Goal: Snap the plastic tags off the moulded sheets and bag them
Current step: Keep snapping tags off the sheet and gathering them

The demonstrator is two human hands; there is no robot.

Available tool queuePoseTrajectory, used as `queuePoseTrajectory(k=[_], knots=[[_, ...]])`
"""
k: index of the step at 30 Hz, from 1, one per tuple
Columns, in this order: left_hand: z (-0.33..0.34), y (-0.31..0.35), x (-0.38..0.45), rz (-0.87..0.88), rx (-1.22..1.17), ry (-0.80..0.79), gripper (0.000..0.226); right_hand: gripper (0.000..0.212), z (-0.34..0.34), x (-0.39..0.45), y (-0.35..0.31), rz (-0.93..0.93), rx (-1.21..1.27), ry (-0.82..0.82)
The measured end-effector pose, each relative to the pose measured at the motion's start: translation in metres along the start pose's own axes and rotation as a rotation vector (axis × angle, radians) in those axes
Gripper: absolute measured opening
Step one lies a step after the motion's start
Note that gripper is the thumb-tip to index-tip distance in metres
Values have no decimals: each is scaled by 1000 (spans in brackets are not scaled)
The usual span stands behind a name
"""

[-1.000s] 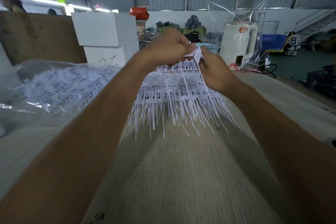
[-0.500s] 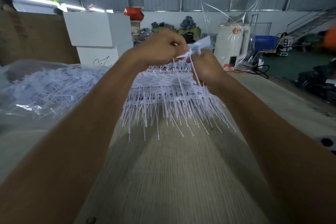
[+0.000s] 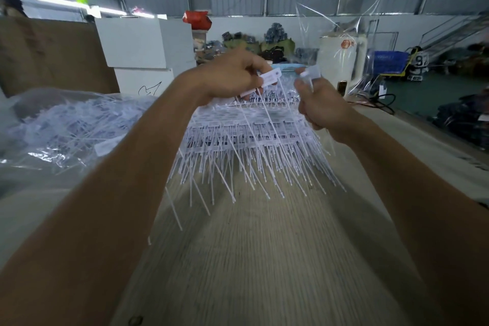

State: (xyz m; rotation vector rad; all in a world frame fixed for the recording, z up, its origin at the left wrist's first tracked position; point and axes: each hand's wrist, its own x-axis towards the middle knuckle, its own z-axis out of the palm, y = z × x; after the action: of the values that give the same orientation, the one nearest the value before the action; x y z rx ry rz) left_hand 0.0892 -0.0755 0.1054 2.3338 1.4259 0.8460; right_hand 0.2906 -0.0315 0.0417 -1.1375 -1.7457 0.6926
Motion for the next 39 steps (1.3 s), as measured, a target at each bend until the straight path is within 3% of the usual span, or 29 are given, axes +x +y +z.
queuePoseTrajectory(k=[5, 8, 11, 15, 23, 26, 31, 34, 39], knots=[[0, -2, 0, 2, 0, 41, 28, 13, 3, 2, -8, -33, -13, 92], [1, -4, 2, 3, -46, 110, 24, 22, -3, 1, -11, -66, 69, 208], [1, -3, 1, -2, -100, 132, 13, 33, -6, -3, -17, -83, 188, 89], [3, -2, -2, 56, -81, 125, 11, 24, -3, -7, -18, -115, 126, -97], [5, -3, 0, 44, -35, 74, 10, 16, -1, -9, -20, -156, 166, -166], [10, -7, 6, 20, 81, 109, 19, 8, 1, -8, -21, -145, 221, -165], [18, -3, 9, -24, 137, 147, 42, 6, 1, -6, -18, -54, 474, -133], [18, 4, 10, -27, 84, 188, 42, 6, -2, -5, -16, -64, 593, -156], [12, 14, 9, -92, -68, 213, 37, 4, -8, -8, -22, -231, 337, -101]])
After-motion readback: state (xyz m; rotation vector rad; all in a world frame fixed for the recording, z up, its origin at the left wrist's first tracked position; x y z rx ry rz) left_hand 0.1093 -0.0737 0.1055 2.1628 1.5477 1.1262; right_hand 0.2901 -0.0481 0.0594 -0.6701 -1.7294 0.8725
